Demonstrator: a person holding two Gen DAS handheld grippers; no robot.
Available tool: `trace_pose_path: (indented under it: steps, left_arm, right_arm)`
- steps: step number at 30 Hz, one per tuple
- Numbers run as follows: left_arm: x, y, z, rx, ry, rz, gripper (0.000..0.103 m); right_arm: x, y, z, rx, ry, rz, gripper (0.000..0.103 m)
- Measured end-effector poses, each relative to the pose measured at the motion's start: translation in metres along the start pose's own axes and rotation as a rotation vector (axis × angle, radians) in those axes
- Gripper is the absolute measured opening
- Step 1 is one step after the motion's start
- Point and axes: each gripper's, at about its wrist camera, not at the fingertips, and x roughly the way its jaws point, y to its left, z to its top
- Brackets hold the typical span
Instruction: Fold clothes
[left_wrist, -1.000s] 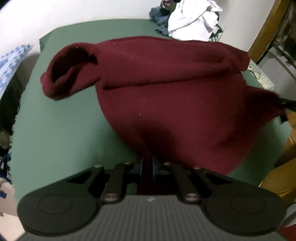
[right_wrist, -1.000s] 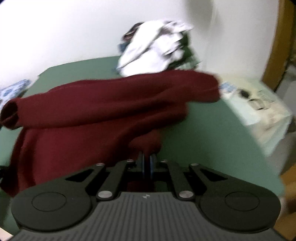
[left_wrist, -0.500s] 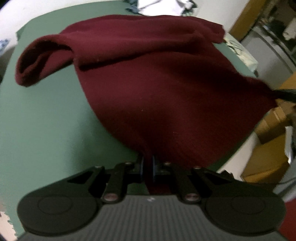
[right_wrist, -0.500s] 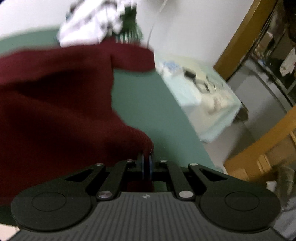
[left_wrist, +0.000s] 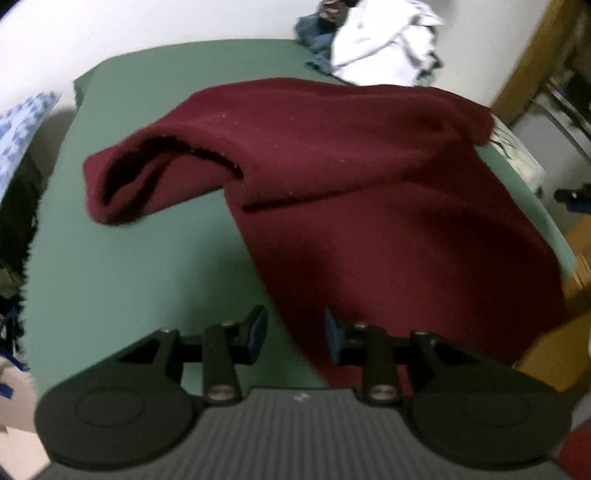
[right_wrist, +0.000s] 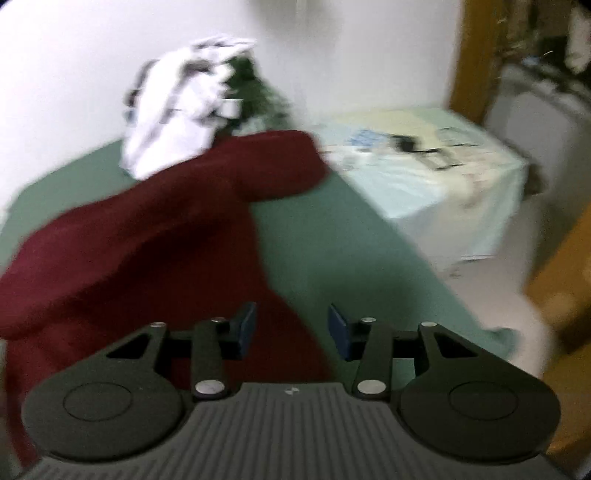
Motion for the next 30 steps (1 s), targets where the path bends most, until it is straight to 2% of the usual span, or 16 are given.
trace_pose_path:
  steps: [3, 4, 5, 6, 8, 10, 12, 15, 17, 18, 21, 22, 23, 24, 27, 30]
  left_arm:
    - [0.018, -0.016, 0.005, -0.001, 0.006, 0.034, 0.027]
    - [0.020, -0.023, 0.007, 0.008, -0.002, 0.045, 0.019]
    - [0.021, -0.026, 0.007, 0.018, 0.009, 0.044, 0.008]
    - [0.021, -0.029, 0.006, 0.028, 0.023, 0.040, 0.005]
    - [0.017, -0.037, 0.003, 0.057, 0.080, 0.017, 0.003]
    - [0.011, -0.051, -0.006, 0.133, 0.146, 0.034, 0.004]
    - [0.004, -0.057, -0.007, 0.159, 0.188, 0.076, 0.004]
    - [-0.001, -0.055, 0.018, 0.084, 0.123, 0.144, 0.007]
    - [-0.004, -0.054, 0.035, 0.034, 0.079, 0.190, 0.020]
    - [-0.006, -0.053, 0.043, 0.009, 0.057, 0.212, 0.022]
    - [-0.011, -0.052, 0.068, -0.067, -0.009, 0.279, 0.022]
    - [-0.013, -0.051, 0.076, -0.092, -0.031, 0.302, 0.022]
    - [-0.014, -0.050, 0.083, -0.116, -0.049, 0.323, 0.022]
    - [-0.012, -0.047, 0.085, -0.136, -0.049, 0.340, 0.022]
    - [-0.013, -0.046, 0.080, -0.163, -0.036, 0.377, 0.023]
    - [-0.004, -0.047, 0.076, -0.182, -0.012, 0.388, 0.023]
  right_arm:
    - [0.034, 0.019, 0.005, -0.095, -0.011, -0.004, 0.044]
    - [0.044, 0.023, 0.007, -0.125, -0.018, -0.014, 0.044]
    - [0.054, 0.027, 0.008, -0.156, -0.025, -0.025, 0.044]
    - [0.065, 0.028, 0.013, -0.170, -0.027, -0.024, 0.044]
    - [0.080, 0.020, 0.030, -0.157, -0.039, -0.015, 0.043]
    - [0.088, 0.004, 0.056, -0.127, -0.071, -0.017, 0.044]
    - [0.094, -0.016, 0.086, -0.082, -0.120, -0.027, 0.047]
    - [0.130, -0.041, 0.116, 0.028, -0.083, 0.019, 0.054]
    - [0.156, -0.057, 0.134, 0.105, -0.050, 0.054, 0.057]
    - [0.169, -0.065, 0.144, 0.143, -0.033, 0.071, 0.058]
    - [0.208, -0.090, 0.172, 0.258, 0.018, 0.123, 0.058]
    - [0.210, -0.091, 0.178, 0.264, 0.013, 0.137, 0.050]
    - [0.207, -0.089, 0.183, 0.253, -0.003, 0.148, 0.025]
    - [0.204, -0.086, 0.188, 0.242, -0.018, 0.159, 0.013]
    - [0.196, -0.079, 0.202, 0.209, -0.065, 0.193, 0.013]
    - [0.189, -0.077, 0.200, 0.148, -0.076, 0.182, 0.013]
